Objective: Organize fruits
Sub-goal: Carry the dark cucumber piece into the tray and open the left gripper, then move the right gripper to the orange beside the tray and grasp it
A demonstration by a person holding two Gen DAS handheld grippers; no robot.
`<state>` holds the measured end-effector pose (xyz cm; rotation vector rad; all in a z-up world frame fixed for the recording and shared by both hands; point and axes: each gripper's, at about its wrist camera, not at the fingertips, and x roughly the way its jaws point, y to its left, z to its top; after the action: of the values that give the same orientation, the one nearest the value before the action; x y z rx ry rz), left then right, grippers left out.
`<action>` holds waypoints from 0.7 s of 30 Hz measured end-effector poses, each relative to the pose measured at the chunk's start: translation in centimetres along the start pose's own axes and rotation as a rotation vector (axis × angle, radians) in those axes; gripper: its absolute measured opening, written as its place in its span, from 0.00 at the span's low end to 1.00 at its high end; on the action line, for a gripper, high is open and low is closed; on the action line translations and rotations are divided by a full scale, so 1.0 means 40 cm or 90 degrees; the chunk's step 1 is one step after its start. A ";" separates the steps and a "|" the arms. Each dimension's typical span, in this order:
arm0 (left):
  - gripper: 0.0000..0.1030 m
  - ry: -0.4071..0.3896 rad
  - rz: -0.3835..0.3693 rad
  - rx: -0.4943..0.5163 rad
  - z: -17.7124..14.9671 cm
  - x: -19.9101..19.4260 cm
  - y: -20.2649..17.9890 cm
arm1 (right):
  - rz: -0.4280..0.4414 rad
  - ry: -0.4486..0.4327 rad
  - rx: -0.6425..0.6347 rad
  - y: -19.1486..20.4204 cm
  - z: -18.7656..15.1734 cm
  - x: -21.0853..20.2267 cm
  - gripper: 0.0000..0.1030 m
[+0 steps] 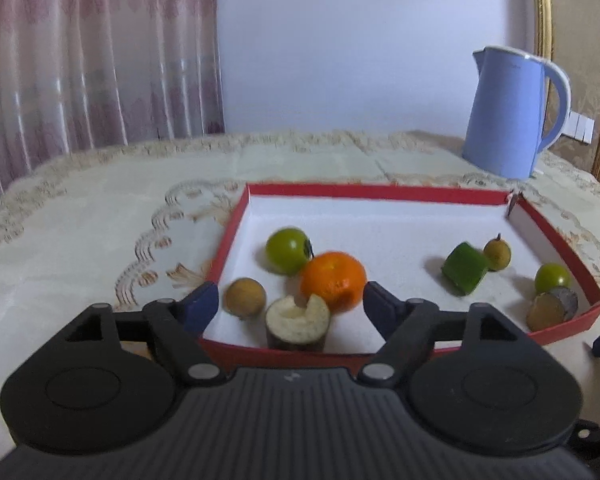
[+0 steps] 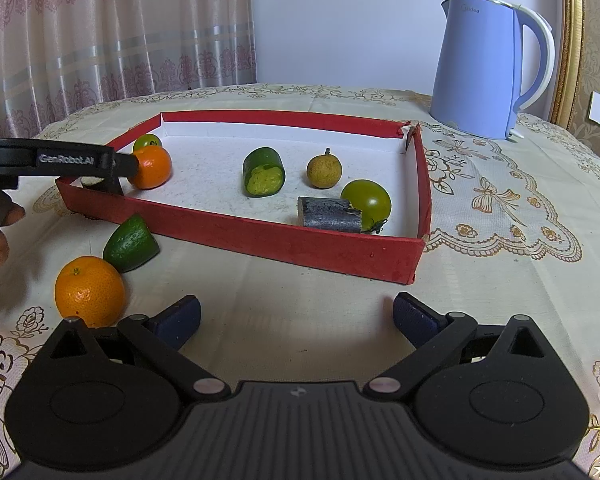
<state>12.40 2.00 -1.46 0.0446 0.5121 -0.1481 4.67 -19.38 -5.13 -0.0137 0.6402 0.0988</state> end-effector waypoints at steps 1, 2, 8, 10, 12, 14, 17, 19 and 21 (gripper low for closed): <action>0.87 -0.012 0.003 -0.003 -0.002 -0.009 0.002 | 0.000 0.000 0.000 0.000 0.000 0.000 1.00; 0.88 -0.023 0.009 -0.007 -0.003 -0.018 0.004 | 0.000 0.000 0.000 0.000 0.000 0.000 1.00; 0.90 -0.079 0.041 -0.028 -0.022 -0.087 0.033 | 0.000 0.000 0.001 0.000 0.000 0.000 1.00; 0.96 -0.087 0.033 -0.043 -0.032 -0.113 0.050 | 0.000 0.000 0.001 0.000 -0.001 0.001 1.00; 0.96 -0.084 0.022 -0.061 -0.042 -0.130 0.069 | 0.000 0.000 0.001 0.000 -0.001 0.001 1.00; 0.96 -0.073 0.021 -0.068 -0.051 -0.136 0.078 | 0.000 0.000 0.001 0.000 0.000 0.001 1.00; 0.96 -0.041 0.027 -0.059 -0.065 -0.134 0.082 | 0.000 0.000 0.001 0.000 0.000 0.001 1.00; 0.97 -0.029 0.043 -0.045 -0.076 -0.133 0.079 | 0.000 0.000 0.001 0.000 0.000 0.001 1.00; 0.98 -0.017 0.063 -0.024 -0.089 -0.128 0.071 | 0.000 0.000 0.001 0.000 0.000 0.000 1.00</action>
<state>6.72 5.75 -2.03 0.0313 0.4841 -0.0416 4.68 -19.39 -5.13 -0.0124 0.6406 0.0991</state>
